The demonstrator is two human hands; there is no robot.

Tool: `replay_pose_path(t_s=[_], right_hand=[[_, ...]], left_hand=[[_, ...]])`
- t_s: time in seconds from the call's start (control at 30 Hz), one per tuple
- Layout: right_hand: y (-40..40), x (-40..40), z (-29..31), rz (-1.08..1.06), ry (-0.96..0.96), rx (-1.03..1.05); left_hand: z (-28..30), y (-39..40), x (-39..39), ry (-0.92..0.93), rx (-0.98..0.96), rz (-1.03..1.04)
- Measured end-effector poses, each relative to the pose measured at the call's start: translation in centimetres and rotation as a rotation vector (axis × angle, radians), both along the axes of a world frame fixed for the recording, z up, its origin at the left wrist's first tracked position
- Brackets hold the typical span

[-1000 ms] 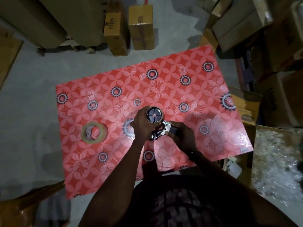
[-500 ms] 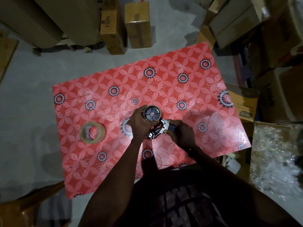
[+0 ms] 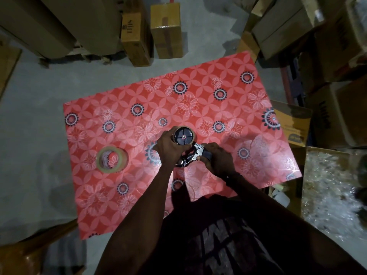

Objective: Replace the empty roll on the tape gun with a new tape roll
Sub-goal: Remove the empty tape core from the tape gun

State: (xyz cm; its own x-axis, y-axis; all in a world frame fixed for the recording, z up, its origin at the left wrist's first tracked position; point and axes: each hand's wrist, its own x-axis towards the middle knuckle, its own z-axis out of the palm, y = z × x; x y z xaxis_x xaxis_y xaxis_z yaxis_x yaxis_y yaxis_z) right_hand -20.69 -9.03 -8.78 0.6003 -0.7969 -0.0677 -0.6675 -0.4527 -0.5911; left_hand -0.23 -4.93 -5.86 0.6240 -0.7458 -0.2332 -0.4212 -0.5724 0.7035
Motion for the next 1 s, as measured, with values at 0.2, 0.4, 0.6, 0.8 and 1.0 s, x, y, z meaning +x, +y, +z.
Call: replay_pose_path(t_s=[0.2,0.4,0.6,0.8,1.0], right_hand=[[-0.2,0.0,0.2,0.031,0.021,-0.003],[-0.2,0.2,0.2,0.063,0.058,-0.027],[-0.5,0.3,0.1,0.111,0.084,-0.039],[-0.5,0.1,0.4,0.061,0.036,0.077],[-1.7,1.3,6.7,0.018,-0.278,0.125]], left_hand=[[1.4,0.1,-0.5,-0.017,0.003,0.018],[1.6,0.4,-0.3,-0.071,0.016,-0.001],[2.9,1.0,-0.4,-0.079,-0.035,0.024],[5.5,2.1,0.0,0.05,-0.167,0.056],[8.2,3.7,0.7,0.198,-0.196,0.138]])
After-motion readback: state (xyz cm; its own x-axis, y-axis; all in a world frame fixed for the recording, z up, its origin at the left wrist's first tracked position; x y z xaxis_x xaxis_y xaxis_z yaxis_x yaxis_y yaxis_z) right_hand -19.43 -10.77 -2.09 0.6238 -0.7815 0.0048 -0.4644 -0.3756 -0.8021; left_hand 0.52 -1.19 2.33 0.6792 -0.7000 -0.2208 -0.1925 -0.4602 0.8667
